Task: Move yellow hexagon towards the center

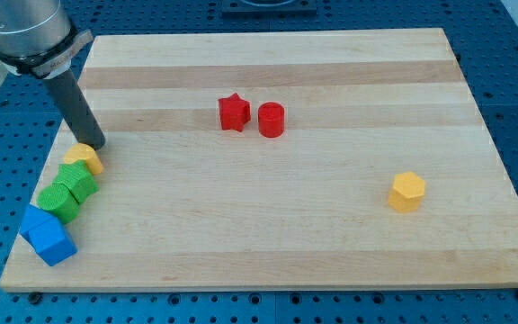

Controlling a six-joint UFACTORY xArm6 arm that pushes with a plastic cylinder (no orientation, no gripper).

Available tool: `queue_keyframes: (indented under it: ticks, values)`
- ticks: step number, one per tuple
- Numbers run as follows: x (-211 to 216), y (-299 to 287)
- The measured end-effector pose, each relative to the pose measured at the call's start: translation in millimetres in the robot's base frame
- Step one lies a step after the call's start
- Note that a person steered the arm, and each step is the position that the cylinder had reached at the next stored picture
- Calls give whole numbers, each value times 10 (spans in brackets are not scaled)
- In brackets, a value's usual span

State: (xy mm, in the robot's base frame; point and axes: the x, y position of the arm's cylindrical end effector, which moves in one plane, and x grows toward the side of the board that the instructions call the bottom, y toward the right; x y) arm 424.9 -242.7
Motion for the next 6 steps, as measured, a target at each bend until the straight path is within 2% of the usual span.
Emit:
queue_keyframes:
  ticks: [1, 3, 5, 6]
  values:
    - [-142, 311]
    - [111, 1708]
    - [392, 3712]
    - [703, 4765]
